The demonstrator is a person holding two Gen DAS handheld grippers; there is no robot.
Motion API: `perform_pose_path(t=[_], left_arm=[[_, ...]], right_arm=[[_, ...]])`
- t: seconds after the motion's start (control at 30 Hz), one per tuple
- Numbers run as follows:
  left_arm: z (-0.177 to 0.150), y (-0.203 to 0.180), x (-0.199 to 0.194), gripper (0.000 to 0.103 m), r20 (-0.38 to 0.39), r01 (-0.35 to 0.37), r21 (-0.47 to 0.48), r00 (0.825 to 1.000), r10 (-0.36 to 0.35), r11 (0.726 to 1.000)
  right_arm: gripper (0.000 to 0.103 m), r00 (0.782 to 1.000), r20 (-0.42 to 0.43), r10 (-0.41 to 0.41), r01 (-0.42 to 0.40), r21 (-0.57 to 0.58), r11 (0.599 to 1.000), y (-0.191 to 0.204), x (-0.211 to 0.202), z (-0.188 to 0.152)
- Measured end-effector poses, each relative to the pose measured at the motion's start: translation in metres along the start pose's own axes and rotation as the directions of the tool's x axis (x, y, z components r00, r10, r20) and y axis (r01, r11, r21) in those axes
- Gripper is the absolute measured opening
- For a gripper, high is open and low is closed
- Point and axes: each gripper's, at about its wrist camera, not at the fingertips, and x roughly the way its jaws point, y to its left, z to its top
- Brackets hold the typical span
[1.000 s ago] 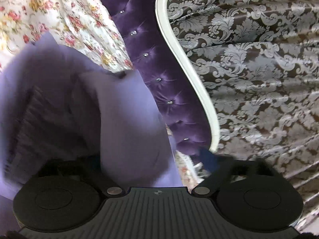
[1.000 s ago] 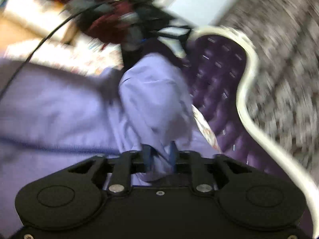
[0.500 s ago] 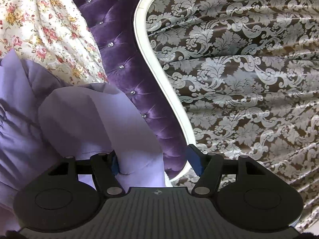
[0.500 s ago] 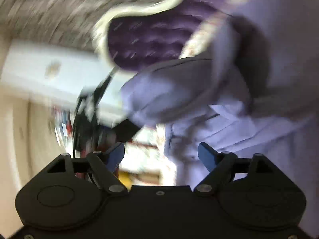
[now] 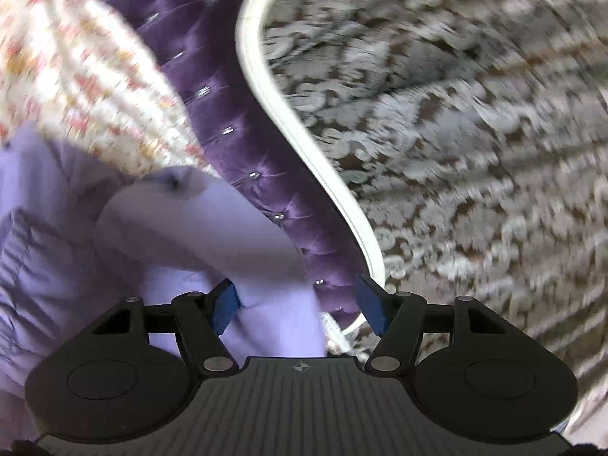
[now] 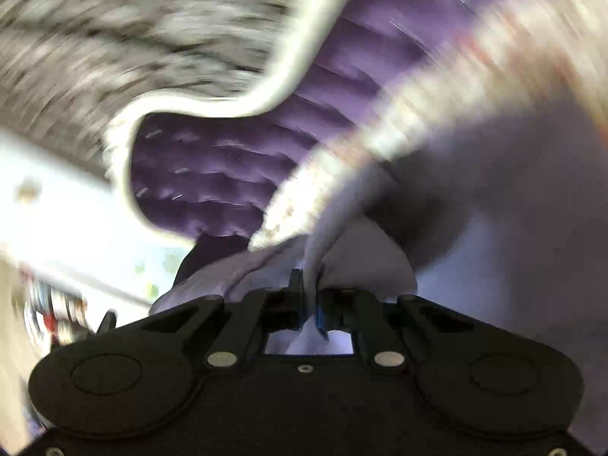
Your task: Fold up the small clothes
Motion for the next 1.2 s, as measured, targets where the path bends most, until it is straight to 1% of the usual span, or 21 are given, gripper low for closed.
perform_pose_path(t=[0.1,0.17,0.2,0.23,0.3,0.37,0.43,0.5,0.53,0.67,0.7,0.73,0.77,0.8,0.83,0.87,0.97,1.07,1.13,1.17,1.2], left_arm=[[-0.015,-0.008,-0.016,0.063,-0.005,-0.024,0.188,1.0,0.025,0.982],[-0.03,0.001,-0.023,0.065,-0.03,-0.031,0.236,0.999,0.039,0.971],[-0.04,0.011,-0.026,0.065,-0.05,-0.047,0.238,0.997,0.061,0.97],[-0.049,0.021,-0.027,0.066,-0.064,-0.074,0.236,0.994,0.091,0.969],[-0.066,0.043,-0.028,0.076,-0.1,-0.135,0.231,0.982,0.162,0.964],[-0.073,0.06,-0.03,0.082,-0.113,-0.17,0.181,0.975,0.192,0.969],[-0.07,0.071,-0.032,0.086,-0.099,-0.134,0.086,0.985,0.143,0.987],[-0.063,0.073,-0.033,0.101,-0.06,-0.081,0.021,0.995,0.082,0.997],[-0.057,0.071,-0.031,0.103,-0.044,-0.064,0.012,0.997,0.065,0.998],[-0.044,0.065,-0.007,0.102,-0.067,-0.102,0.024,0.992,0.103,0.995],[-0.044,0.067,-0.002,0.1,-0.073,-0.111,0.02,0.991,0.112,0.994],[-0.044,0.071,-0.001,0.097,-0.073,-0.128,0.011,0.989,0.128,0.992],[-0.047,0.074,0.001,0.069,-0.077,-0.139,0.007,0.987,0.139,0.99],[-0.05,0.077,0.003,0.031,-0.086,-0.159,0.012,0.983,0.159,0.987],[-0.053,0.079,0.003,0.02,-0.087,-0.191,0.03,0.977,0.193,0.981],[-0.058,0.081,0.003,0.02,-0.087,-0.228,0.059,0.969,0.232,0.972],[-0.069,0.092,0.001,0.021,-0.083,-0.262,0.083,0.96,0.269,0.961],[-0.072,0.101,-0.002,0.021,-0.071,-0.244,0.042,0.966,0.247,0.969],[-0.072,0.099,-0.004,0.022,-0.068,-0.244,0.047,0.967,0.247,0.969],[-0.071,0.095,-0.003,0.022,-0.067,-0.249,0.063,0.965,0.253,0.966],[-0.07,0.09,-0.001,0.022,-0.065,-0.26,0.09,0.962,0.266,0.962]], right_arm=[[0.016,0.998,0.011,0.062,-0.058,-0.236,0.97,0.018,-0.018,-0.011],[0.016,0.998,-0.052,0.025,-0.039,-0.292,0.956,0.011,-0.02,-0.028],[0.016,0.994,-0.104,-0.024,-0.008,-0.301,0.954,0.002,-0.018,-0.038],[0.016,0.987,-0.144,-0.078,0.029,-0.317,0.948,-0.007,-0.016,-0.049],[0.016,0.968,-0.189,-0.166,0.088,-0.366,0.927,-0.023,-0.014,-0.07],[0.016,0.969,-0.19,-0.158,0.081,-0.36,0.93,-0.034,-0.02,-0.082],[0.017,0.974,-0.179,-0.136,0.069,-0.34,0.938,-0.035,-0.024,-0.081],[0.018,0.976,-0.169,-0.137,0.068,-0.365,0.929,-0.029,-0.024,-0.077],[0.018,0.976,-0.168,-0.14,0.067,-0.377,0.924,-0.027,-0.024,-0.075],[0.021,0.978,-0.157,-0.14,0.071,-0.381,0.922,-0.022,-0.027,-0.075],[0.022,0.977,-0.154,-0.144,0.077,-0.373,0.925,-0.021,-0.025,-0.075],[0.027,0.978,-0.154,-0.143,0.08,-0.359,0.93,-0.022,-0.025,-0.074],[0.038,0.979,-0.146,-0.144,0.086,-0.346,0.934,-0.023,-0.027,-0.074],[0.046,0.981,-0.13,-0.142,0.093,-0.329,0.94,-0.023,-0.03,-0.073],[0.061,0.984,-0.111,-0.142,0.101,-0.311,0.945,-0.023,-0.033,-0.07],[0.069,0.986,-0.093,-0.142,0.109,-0.297,0.949,-0.022,-0.035,-0.067],[0.069,0.989,-0.062,-0.132,0.111,-0.268,0.957,-0.019,-0.037,-0.055],[0.069,0.986,-0.065,-0.153,0.137,-0.21,0.968,-0.021,-0.026,-0.041],[0.068,0.981,-0.072,-0.181,0.166,-0.18,0.97,-0.023,-0.014,-0.032],[0.059,0.979,-0.079,-0.188,0.173,-0.166,0.971,-0.024,-0.007,-0.027],[0.046,0.979,-0.076,-0.189,0.175,-0.164,0.971,-0.023,-0.003,-0.024]])
